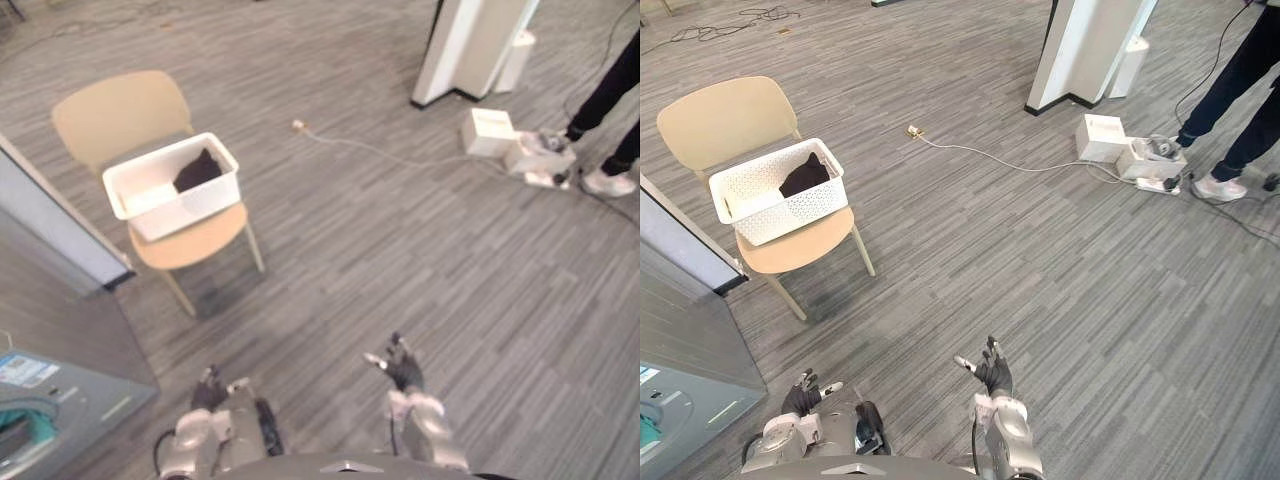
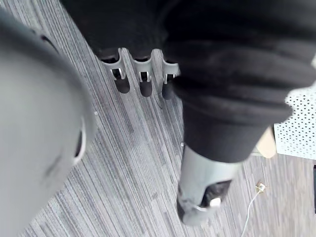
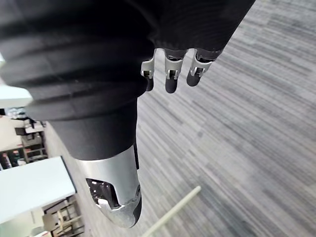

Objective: Pick up the laundry basket with both hands and put the clothes into the washing machine.

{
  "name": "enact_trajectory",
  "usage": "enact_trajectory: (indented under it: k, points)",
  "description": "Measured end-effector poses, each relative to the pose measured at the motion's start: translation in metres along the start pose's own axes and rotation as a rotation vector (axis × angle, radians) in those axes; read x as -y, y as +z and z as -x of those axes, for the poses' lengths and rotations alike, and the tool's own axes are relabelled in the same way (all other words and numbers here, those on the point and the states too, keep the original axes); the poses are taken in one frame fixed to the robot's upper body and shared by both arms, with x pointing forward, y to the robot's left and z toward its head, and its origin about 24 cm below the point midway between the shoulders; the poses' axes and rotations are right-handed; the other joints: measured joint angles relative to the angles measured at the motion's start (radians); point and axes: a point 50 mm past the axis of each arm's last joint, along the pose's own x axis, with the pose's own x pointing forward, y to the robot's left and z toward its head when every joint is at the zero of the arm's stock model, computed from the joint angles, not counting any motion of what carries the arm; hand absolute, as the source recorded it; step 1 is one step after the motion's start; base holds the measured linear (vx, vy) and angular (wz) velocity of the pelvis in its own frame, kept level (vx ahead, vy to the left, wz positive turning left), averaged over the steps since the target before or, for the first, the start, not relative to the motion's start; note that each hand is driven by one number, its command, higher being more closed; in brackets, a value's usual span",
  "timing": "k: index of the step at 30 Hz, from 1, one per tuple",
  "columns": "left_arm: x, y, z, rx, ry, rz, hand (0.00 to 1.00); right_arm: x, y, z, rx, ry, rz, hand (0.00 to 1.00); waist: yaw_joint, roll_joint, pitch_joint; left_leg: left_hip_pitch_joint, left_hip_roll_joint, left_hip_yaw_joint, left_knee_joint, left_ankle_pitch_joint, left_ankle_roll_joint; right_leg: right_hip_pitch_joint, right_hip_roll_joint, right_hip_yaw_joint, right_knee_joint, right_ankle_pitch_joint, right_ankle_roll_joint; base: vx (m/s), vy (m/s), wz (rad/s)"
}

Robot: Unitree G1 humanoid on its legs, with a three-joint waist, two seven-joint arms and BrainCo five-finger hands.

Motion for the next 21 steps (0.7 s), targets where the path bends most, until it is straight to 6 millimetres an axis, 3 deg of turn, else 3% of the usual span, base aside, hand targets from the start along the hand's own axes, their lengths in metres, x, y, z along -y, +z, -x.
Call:
enact_trajectory:
  k: [2,4,5,6,8,9,10,11,12,15,16,18,19,20,21]
  points:
    - [-0.003,-0.005,0.001,-0.023,0.009,-0.011,0.0,-0.001,0.004,-0.001,0.017,-0.008,-0.004,0.0,0.003,0.002,-0.012,-0.003,-0.004,-0.006,0.051,-0.062,-0.006,-0.036,-0.04,0.02,0.113,-0.109,0.007,0.17,0.084,-0.08]
    - [-0.005,-0.007,0.002,-0.029,0.013,-0.02,0.0,0.005,0.001,0.001,0.01,-0.048,-0.006,0.0,0.001,-0.028,-0.035,0.025,-0.054,0.002,0.032,-0.087,0.0,-0.069,-0.101,0.019,0.272,-0.166,0.019,0.24,0.13,0.15]
    - [-0.006,-0.008,0.002,-0.035,0.018,-0.026,0.0,0.008,0.006,0.0,0.028,-0.068,0.005,0.0,0.0,-0.027,-0.038,0.038,-0.066,0.004,0.033,-0.095,0.005,-0.156,-0.141,0.056,0.472,-0.158,0.036,0.26,0.091,0.24]
    - [-0.006,-0.008,0.002,-0.035,0.021,-0.029,0.0,0.008,0.009,0.0,0.042,-0.068,0.012,0.0,0.0,-0.03,-0.041,0.046,-0.068,0.007,0.035,-0.095,0.006,-0.204,-0.157,0.079,0.564,-0.142,0.054,0.31,0.077,0.25]
    - [-0.01,-0.007,0.002,-0.033,0.029,-0.056,0.0,0.005,0.019,-0.003,0.084,-0.084,0.017,0.0,-0.004,-0.044,-0.056,0.054,-0.091,-0.008,0.033,-0.103,0.015,-0.3,-0.201,0.106,0.765,-0.063,0.055,0.24,0.039,0.33]
    - [-0.008,-0.005,0.002,-0.023,0.02,-0.064,0.0,0.004,0.028,-0.006,0.116,-0.095,0.023,0.0,-0.012,-0.05,-0.053,0.076,-0.107,-0.031,0.008,-0.103,0.016,-0.336,-0.212,0.111,0.854,0.042,0.034,0.19,0.014,0.49]
    - [-0.004,-0.002,0.002,-0.009,0.006,-0.076,0.0,0.004,0.032,-0.007,0.131,-0.106,0.027,0.0,-0.015,-0.049,-0.048,0.108,-0.113,-0.048,-0.027,-0.095,0.012,-0.358,-0.201,0.135,0.908,0.025,0.031,0.23,-0.016,0.49]
    - [-0.003,0.0,0.003,0.005,-0.001,-0.077,0.0,0.002,0.038,-0.007,0.156,-0.102,0.039,0.0,-0.013,-0.047,-0.046,0.134,-0.117,-0.061,-0.055,-0.089,0.008,-0.382,-0.176,0.142,0.927,-0.075,0.022,0.27,-0.1,0.45]
    - [0.002,-0.001,0.003,0.005,-0.014,-0.079,0.0,0.0,0.053,-0.005,0.225,-0.105,0.048,0.0,-0.015,-0.045,-0.049,0.178,-0.122,-0.077,-0.112,-0.073,-0.003,-0.419,-0.121,0.142,0.873,-0.177,-0.013,0.27,-0.137,0.37]
    - [0.019,0.0,0.003,0.008,-0.071,-0.096,0.0,0.0,0.084,-0.001,0.361,-0.13,0.084,0.0,-0.031,-0.023,-0.058,0.207,-0.129,-0.137,-0.205,-0.047,-0.016,-0.507,-0.06,0.142,0.677,-0.209,-0.043,0.2,-0.174,0.62]
    - [0.026,0.002,0.002,0.013,-0.095,-0.117,0.0,0.005,0.096,0.001,0.409,-0.167,0.107,0.0,-0.038,-0.022,-0.056,0.224,-0.134,-0.177,-0.236,-0.04,-0.021,-0.542,-0.063,0.17,0.579,-0.172,-0.031,0.21,-0.23,1.0]
    - [0.029,-0.002,0.002,-0.001,-0.113,-0.15,0.0,0.011,0.105,0.004,0.443,-0.224,0.134,0.0,-0.043,-0.027,-0.059,0.248,-0.136,-0.244,-0.246,-0.046,-0.059,-0.527,-0.08,0.221,0.403,-0.019,-0.013,0.23,-0.287,1.06]
    - [0.033,-0.008,0.003,-0.024,-0.123,-0.168,0.0,0.018,0.109,0.004,0.449,-0.255,0.161,0.0,-0.041,-0.014,-0.059,0.27,-0.123,-0.275,-0.25,-0.042,-0.096,-0.48,-0.076,0.179,0.379,0.065,0.006,0.27,-0.317,0.86]
    - [0.038,-0.012,0.005,-0.036,-0.136,-0.174,0.0,0.026,0.122,0.004,0.485,-0.298,0.216,0.0,-0.026,0.021,-0.076,0.276,-0.111,-0.267,-0.268,-0.02,-0.099,-0.46,-0.07,0.145,0.378,0.065,-0.001,0.26,-0.292,0.75]
    - [0.04,-0.012,0.005,-0.034,-0.14,-0.175,0.0,0.029,0.131,0.003,0.508,-0.313,0.241,0.0,-0.026,0.037,-0.078,0.279,-0.111,-0.264,-0.286,-0.002,-0.095,-0.455,-0.067,0.141,0.388,0.064,-0.002,0.24,-0.222,0.45]
